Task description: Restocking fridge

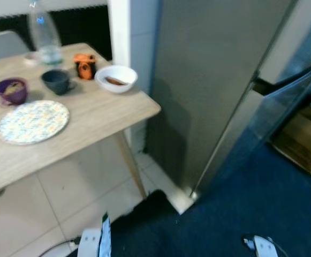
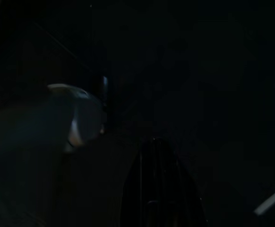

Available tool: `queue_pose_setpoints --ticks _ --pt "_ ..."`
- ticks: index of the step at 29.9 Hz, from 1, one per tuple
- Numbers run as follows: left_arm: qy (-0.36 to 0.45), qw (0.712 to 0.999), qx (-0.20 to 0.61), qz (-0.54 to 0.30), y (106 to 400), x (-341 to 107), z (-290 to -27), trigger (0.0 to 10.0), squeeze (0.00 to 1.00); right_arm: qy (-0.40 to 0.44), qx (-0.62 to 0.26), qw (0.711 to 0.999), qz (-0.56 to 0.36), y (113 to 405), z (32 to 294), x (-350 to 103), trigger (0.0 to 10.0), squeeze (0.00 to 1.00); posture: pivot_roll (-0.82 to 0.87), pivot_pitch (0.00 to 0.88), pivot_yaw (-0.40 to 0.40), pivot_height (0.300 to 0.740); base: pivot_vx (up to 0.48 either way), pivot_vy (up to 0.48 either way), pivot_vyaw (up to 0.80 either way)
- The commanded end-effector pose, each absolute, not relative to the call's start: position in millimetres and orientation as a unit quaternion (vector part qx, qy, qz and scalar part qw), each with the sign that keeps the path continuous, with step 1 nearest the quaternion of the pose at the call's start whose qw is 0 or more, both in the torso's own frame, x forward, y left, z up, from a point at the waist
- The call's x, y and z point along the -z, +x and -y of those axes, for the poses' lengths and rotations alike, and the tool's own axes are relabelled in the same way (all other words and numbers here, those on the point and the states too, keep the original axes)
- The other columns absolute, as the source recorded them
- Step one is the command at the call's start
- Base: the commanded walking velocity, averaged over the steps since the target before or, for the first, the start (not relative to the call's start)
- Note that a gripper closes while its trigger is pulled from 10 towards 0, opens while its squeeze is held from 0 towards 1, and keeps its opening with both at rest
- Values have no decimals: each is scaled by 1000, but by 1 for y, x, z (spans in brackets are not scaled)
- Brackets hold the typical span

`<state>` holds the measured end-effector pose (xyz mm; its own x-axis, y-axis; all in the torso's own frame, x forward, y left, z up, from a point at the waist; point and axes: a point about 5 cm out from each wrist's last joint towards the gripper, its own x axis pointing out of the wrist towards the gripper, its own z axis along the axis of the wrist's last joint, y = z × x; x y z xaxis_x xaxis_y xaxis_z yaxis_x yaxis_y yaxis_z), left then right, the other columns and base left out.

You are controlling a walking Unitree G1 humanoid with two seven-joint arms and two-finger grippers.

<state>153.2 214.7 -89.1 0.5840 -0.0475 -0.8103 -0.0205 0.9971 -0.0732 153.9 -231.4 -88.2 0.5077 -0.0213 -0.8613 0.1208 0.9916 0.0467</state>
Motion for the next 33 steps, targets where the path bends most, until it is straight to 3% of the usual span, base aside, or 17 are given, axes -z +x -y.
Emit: queue_pose_setpoints --ticks 1,9,33 --pt "-58 890 13 -452 150 91 -209 10000 0 44 47 867 -495 153 236 88 10000 0 -65 100 -46 740 0 0 -800" --pt "-54 885 17 -462 148 92 -208 10000 0 45 46 871 -487 156 236 86 10000 0 -59 93 -50 740 0 0 -200" --pt "-64 878 30 -473 144 96 -199 10000 0 56 41 877 -476 158 235 85 10000 0 -69 104 -49 740 0 -438 0"
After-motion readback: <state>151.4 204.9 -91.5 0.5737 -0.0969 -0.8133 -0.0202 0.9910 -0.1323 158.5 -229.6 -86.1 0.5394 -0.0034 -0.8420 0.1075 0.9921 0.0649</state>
